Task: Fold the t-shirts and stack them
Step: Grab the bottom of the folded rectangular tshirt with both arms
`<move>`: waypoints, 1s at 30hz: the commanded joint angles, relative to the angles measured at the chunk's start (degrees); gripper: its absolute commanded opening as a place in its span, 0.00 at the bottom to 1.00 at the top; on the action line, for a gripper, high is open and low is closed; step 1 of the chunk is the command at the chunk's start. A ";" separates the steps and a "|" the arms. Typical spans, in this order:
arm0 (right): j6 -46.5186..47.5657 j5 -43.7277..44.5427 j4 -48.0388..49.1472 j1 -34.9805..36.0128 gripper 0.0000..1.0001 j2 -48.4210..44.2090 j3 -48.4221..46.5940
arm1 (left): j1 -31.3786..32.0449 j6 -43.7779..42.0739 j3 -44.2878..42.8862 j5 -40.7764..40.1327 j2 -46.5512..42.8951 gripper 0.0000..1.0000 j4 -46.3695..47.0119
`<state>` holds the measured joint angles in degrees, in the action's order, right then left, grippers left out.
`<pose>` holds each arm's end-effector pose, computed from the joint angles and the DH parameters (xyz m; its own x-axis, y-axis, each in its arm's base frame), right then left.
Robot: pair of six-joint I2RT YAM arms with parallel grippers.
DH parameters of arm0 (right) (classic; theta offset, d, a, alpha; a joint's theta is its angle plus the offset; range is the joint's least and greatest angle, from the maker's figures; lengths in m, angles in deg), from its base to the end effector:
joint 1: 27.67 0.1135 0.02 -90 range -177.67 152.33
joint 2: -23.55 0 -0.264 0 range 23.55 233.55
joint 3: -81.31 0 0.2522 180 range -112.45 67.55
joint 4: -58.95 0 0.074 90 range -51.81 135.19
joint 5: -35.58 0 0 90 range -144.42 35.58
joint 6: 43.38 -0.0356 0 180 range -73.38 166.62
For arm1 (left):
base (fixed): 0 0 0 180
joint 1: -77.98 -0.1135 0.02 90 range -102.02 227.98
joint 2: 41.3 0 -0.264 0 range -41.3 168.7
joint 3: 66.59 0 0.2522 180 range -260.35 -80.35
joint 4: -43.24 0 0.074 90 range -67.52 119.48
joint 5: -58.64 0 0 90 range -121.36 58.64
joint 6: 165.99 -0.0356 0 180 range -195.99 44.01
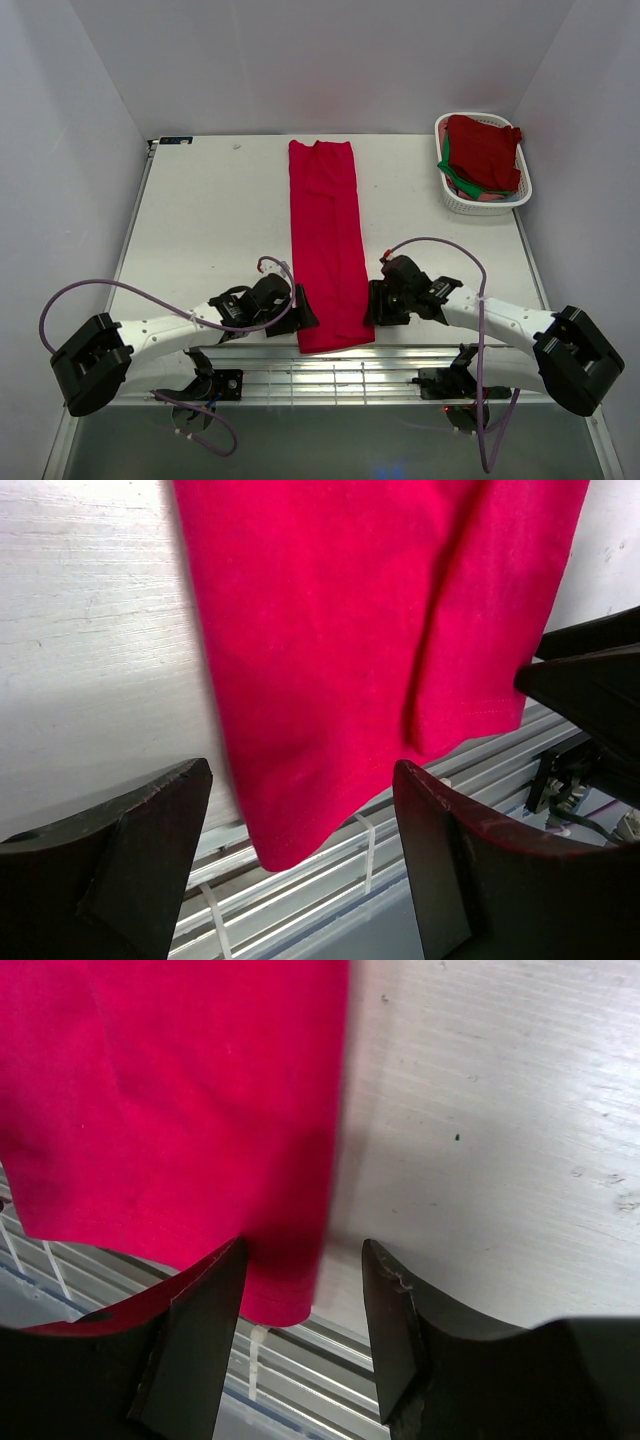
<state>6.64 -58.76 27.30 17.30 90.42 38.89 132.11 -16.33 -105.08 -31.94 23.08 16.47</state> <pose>0.1445 0.1482 0.1610 -0.9219 -0.0154 -0.3870 -0.1856 0.8946 0.4065 0.1170 -0.1612 0.1543 -0.9315 -0.1845 -0.3133 0.0054 0.8545 -0.5194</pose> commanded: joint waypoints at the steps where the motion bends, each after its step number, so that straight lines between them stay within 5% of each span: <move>1: -1.67 0.47 -0.30 1.43 0.56 0.89 -0.60 | 0.54 1.69 0.92 0.49 1.79 0.84 -2.27; 23: -6.42 3.20 -2.15 7.59 0.53 2.65 -0.16 | 5.02 8.54 -0.41 1.46 5.93 0.79 -14.23; 26: -5.98 3.37 -2.06 7.76 0.48 4.05 -0.43 | 5.02 8.63 -0.32 -0.55 7.94 0.63 -13.97; 27: -5.81 3.46 -1.89 7.85 0.45 4.32 -0.60 | 5.02 8.20 -0.40 -0.91 8.65 0.51 -13.88; 29: -5.02 3.64 -1.54 7.94 0.23 5.20 -0.69 | 5.02 7.32 -0.84 -2.05 10.84 0.38 -13.09; 30: -4.84 3.64 -1.71 8.11 0.15 5.63 -0.86 | 5.02 6.27 -1.11 -2.23 11.64 0.24 -12.83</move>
<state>0.76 -57.14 27.76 24.69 94.05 37.97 137.20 -8.05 -107.90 -29.12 30.97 9.28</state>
